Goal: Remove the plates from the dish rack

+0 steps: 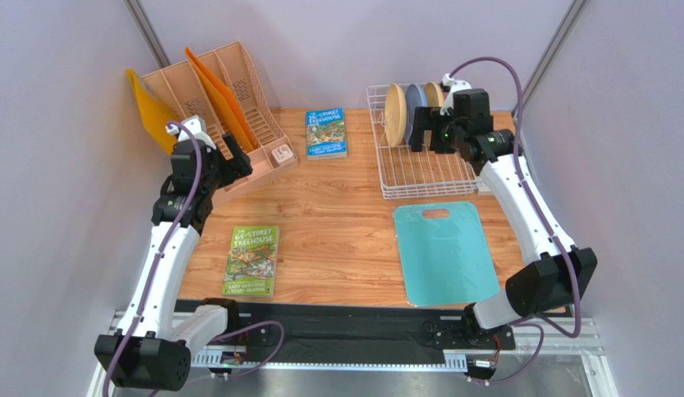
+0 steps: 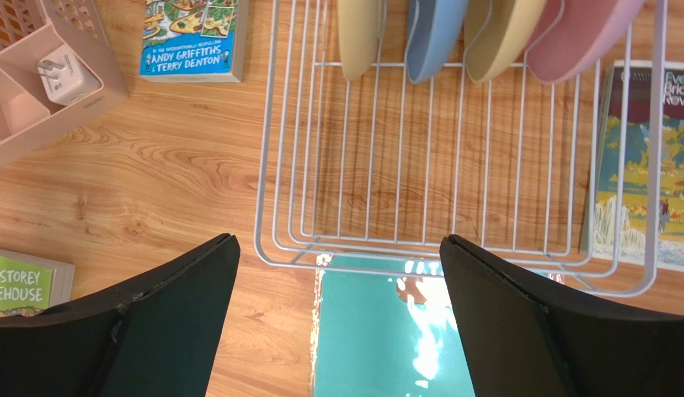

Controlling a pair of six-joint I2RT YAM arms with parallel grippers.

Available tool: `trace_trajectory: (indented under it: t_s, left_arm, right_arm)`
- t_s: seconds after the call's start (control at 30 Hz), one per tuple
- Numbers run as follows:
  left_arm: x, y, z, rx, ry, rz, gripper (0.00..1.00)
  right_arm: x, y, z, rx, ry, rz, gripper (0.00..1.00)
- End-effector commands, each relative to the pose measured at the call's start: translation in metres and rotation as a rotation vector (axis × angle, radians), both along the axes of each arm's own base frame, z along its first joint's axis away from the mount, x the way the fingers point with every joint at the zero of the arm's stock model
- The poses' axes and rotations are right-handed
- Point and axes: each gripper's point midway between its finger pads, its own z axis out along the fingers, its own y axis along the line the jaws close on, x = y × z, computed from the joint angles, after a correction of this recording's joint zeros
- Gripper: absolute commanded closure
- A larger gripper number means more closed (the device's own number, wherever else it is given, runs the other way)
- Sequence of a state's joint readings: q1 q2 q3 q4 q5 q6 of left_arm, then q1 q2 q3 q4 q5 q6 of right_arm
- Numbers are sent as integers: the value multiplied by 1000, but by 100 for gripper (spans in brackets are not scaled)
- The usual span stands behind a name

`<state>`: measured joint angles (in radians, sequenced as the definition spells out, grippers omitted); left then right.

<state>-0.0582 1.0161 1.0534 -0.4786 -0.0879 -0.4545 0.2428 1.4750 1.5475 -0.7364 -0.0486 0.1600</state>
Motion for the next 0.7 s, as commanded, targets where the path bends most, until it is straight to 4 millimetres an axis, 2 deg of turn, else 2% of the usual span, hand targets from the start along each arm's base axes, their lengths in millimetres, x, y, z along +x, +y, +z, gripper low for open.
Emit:
trace_trajectory:
  t_s: [0.0, 0.03, 0.07, 0.17, 0.2, 0.23, 0.27, 0.3, 0.33, 0.37, 0.4, 0.47, 0.5, 0.53, 0.57, 0.6, 0.67]
  left_arm:
    - [3, 7, 16, 33, -43, 15, 1]
    - [4, 3, 18, 30, -49, -7, 1]
    - [5, 1, 20, 26, -56, -17, 1]
    - [7, -5, 12, 26, -42, -57, 1]
    - [8, -7, 10, 27, -39, -71, 1]
    - [9, -8, 8, 20, -37, -75, 1]
    - [9, -8, 1, 16, -24, -73, 1]
    - [11, -9, -1, 12, -27, -75, 1]
    - [13, -11, -1, 2, -37, -80, 1]
    - [14, -12, -7, -5, -25, -82, 1]
    - [16, -13, -11, -12, -16, -79, 1]
    - [19, -14, -18, -33, -11, -73, 0]
    - [21, -18, -22, -42, -3, -90, 1]
    - [23, -20, -24, -52, -4, -97, 1]
    - [23, -21, -29, -56, 8, -98, 1]
    - [25, -21, -34, -58, 20, -101, 1]
    - [27, -22, -40, -59, 31, -103, 0]
  right_arm:
    - [16, 11, 26, -103, -81, 2, 0]
    - [16, 20, 26, -123, -91, 20, 0]
    - [23, 11, 30, -179, -112, -47, 0]
    - [37, 19, 43, -254, -168, -82, 0]
    - [44, 22, 38, -283, -166, -83, 0]
    - [48, 30, 50, -281, -199, -82, 0]
    - [53, 28, 52, -301, -203, -107, 0]
    - [63, 32, 41, -327, -179, -101, 0]
    - [69, 37, 55, -326, -207, -105, 1]
    - [73, 34, 56, -354, -212, -141, 2]
    - [82, 37, 46, -372, -199, -145, 5]
    - [92, 38, 50, -378, -225, -180, 10]
    - [101, 41, 38, -393, -209, -182, 16]
    - [106, 39, 37, -429, -214, -179, 18]
    - [112, 37, 41, -442, -227, -199, 19]
    - [122, 39, 27, -470, -210, -205, 21]
    - [133, 40, 28, -490, -230, -217, 23]
